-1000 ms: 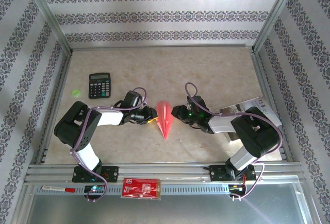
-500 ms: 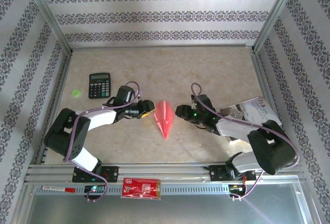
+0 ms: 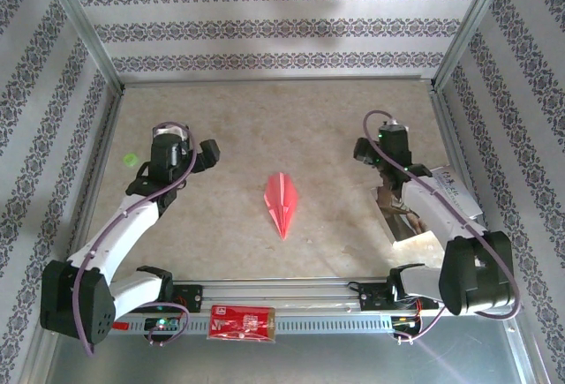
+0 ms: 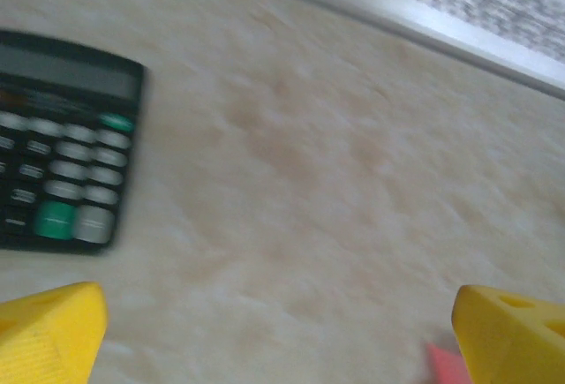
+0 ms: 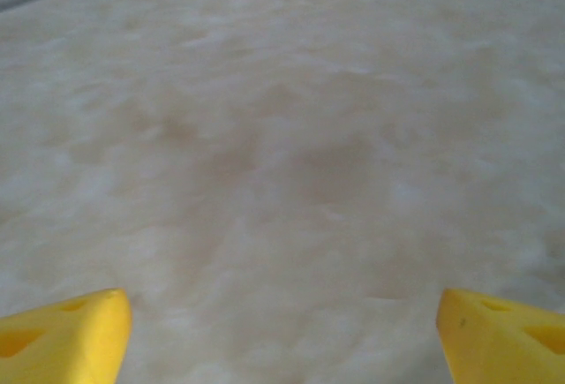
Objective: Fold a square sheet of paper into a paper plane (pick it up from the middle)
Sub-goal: Reset both arms
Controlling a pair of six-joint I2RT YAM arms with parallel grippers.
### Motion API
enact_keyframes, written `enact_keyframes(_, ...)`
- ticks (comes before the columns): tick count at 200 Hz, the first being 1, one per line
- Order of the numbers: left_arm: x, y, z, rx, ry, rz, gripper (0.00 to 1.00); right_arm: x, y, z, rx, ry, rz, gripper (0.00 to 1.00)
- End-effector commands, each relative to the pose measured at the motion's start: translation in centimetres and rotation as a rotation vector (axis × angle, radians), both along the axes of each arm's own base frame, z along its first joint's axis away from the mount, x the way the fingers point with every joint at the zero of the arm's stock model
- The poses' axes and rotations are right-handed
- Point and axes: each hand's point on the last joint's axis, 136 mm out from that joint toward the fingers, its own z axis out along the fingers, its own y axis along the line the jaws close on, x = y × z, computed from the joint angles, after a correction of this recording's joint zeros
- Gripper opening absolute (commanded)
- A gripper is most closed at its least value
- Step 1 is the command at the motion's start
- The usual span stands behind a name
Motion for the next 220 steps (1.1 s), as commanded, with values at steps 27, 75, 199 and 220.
enact_keyframes(27, -0.8, 4.2, -1.2, 0.134, -0.014, 0.12, 1.0, -3.9, 8.5, -2.1, 0.175, 0.093, 0.304, 0.9)
enact_keyframes(75, -1.7, 5.0, -2.4, 0.286, -0.092, 0.067, 1.0, -5.3, 6.7, -1.8, -0.016, -0.021, 0.243, 0.98)
enact_keyframes(199, 2.8, 7.7, -7.7, 0.383, -0.244, 0.096, 1.0, 0.2, -4.5, -2.1, -0.244, -0.29, 0.055, 0.98)
enact_keyframes(220, 3.4, 7.2, -9.1, 0.375, -0.264, 0.051, 1.0, 0.7, -5.0, -1.8, -0.212, -0.323, 0.054, 0.98)
